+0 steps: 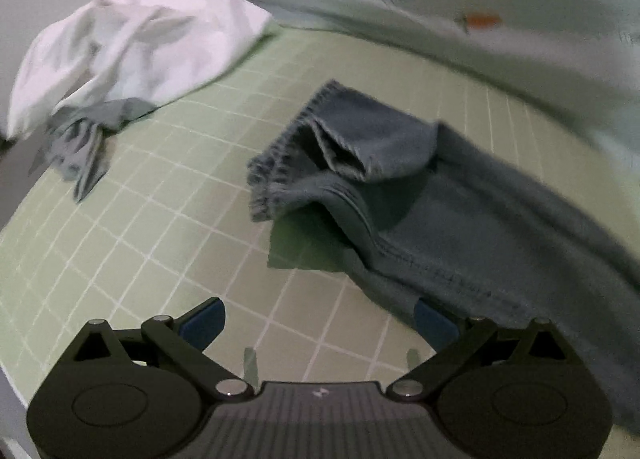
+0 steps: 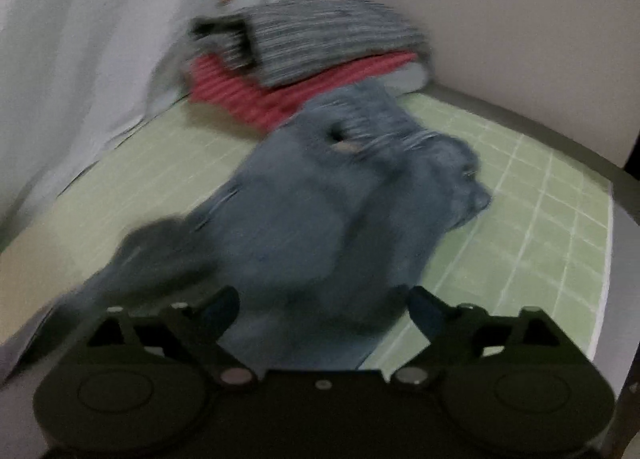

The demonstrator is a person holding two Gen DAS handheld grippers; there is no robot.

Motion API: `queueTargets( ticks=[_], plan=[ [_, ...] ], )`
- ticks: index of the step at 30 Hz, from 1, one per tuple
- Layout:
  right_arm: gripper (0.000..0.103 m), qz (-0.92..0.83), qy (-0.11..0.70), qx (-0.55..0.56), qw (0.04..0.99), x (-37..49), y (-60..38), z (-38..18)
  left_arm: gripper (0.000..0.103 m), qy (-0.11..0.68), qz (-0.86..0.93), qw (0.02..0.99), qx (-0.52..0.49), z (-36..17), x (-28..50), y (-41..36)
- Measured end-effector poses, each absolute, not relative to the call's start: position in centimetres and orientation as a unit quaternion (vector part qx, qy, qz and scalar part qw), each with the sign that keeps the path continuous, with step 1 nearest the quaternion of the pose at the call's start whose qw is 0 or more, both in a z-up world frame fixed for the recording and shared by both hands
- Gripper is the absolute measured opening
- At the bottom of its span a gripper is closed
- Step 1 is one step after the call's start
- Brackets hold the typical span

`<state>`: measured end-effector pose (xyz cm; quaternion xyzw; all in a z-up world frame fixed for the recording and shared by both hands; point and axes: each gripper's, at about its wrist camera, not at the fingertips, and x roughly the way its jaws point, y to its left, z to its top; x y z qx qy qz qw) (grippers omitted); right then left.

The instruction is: Fold clothes

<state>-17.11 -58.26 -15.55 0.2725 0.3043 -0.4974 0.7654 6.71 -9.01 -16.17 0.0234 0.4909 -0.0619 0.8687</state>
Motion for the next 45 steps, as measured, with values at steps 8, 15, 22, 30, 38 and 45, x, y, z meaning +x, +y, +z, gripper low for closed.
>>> queueTargets(
  ticks=[8, 15, 22, 30, 38, 45],
  plan=[
    [0.100, -0.434, 0.347, 0.224, 0.801, -12.6, -49.8, -14.7, 0.100, 0.488, -0.105, 0.858, 0.119, -18.7, 10.1, -10.2],
    [0.100, -0.430, 0.364, 0.224, 0.795, -8.9, -45.0, -15.4, 0.102, 0.462, -0.122, 0.856, 0.194, -19.7, 12.7, -9.5],
    [0.100, -0.379, 0.407, 0.175, 0.812, -2.6, -40.7, -15.8, 0.102, 0.463, -0.077, 0.869, 0.156, -19.6, 16.8, -5.2],
    [0.100, -0.302, 0.440, 0.123, 0.837, 3.3, -37.5, -15.6, 0.103, 0.464, -0.033, 0.870, 0.167, -19.4, 15.9, -2.6],
    [0.100, -0.189, 0.456, 0.080, 0.866, 10.6, -32.1, -16.3, 0.103, 0.462, -0.035, 0.880, 0.106, -17.4, 16.2, 0.0],
    [0.100, -0.080, 0.469, -0.004, 0.880, 15.7, -25.7, -17.7, 0.103, 0.459, -0.037, 0.886, 0.051, -15.7, 16.4, 2.1]
  ],
)
